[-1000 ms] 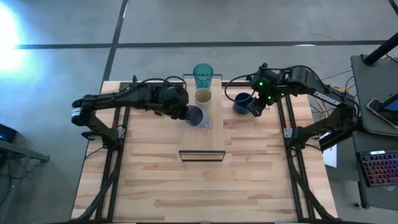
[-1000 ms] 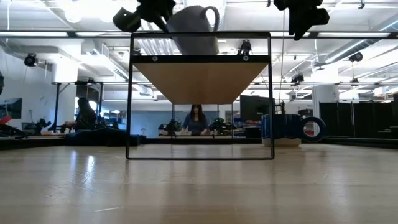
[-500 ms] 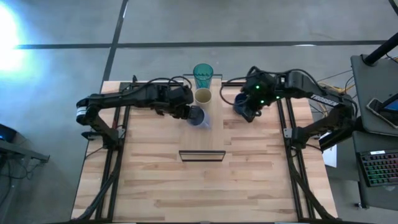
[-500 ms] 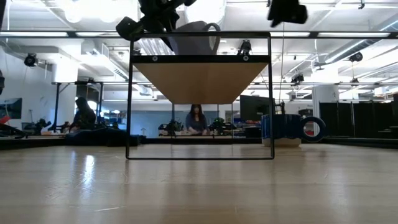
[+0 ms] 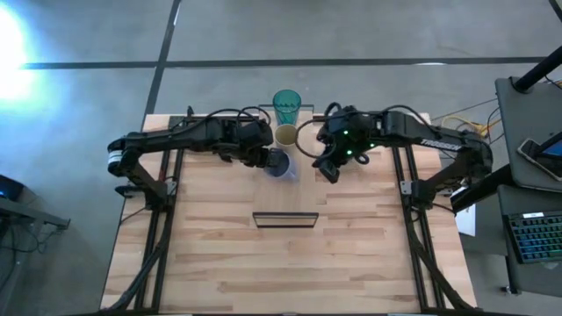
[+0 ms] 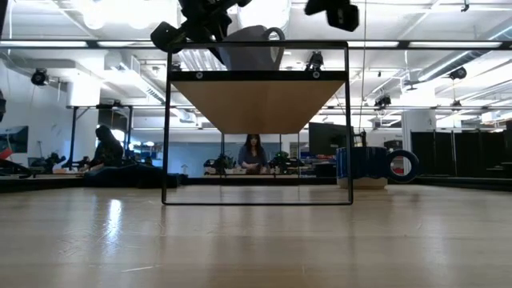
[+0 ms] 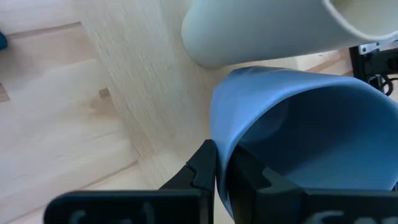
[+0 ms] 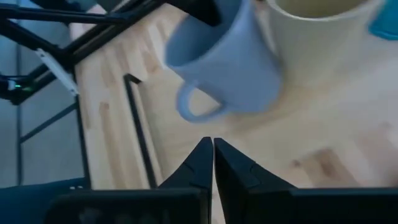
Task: Stack small to large cups/mugs on shelf
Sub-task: Put the purple mug on the shelf
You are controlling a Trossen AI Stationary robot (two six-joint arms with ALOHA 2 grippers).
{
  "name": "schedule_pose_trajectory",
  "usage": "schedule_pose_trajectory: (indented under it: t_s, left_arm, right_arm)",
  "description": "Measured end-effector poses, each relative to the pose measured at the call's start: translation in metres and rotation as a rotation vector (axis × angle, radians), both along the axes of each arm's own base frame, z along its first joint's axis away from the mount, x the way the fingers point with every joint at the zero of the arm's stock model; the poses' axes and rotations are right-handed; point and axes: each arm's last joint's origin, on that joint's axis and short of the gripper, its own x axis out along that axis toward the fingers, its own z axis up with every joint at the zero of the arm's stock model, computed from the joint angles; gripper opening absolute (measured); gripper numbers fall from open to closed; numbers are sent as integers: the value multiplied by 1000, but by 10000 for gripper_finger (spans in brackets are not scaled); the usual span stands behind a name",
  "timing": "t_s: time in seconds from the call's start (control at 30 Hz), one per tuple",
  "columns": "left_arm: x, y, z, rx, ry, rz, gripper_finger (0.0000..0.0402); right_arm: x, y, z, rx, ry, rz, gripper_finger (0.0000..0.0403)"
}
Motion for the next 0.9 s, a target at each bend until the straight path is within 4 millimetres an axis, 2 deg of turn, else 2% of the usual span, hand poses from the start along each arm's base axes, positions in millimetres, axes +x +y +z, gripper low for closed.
schedule_pose_trajectory:
  t_s: [0.2,0.57,0.9]
  left_arm:
    - [2,1,1,9,-25,-9,6]
    - [3,1,1,14,-37,-14,6]
    - [5,1,2,14,-57,-22,7]
  right_arm:
    - [20,5,-13,29,13,31,9]
    - [43,3,-32,30,31,34,9]
    - [50,2,-38,21,41,43,9]
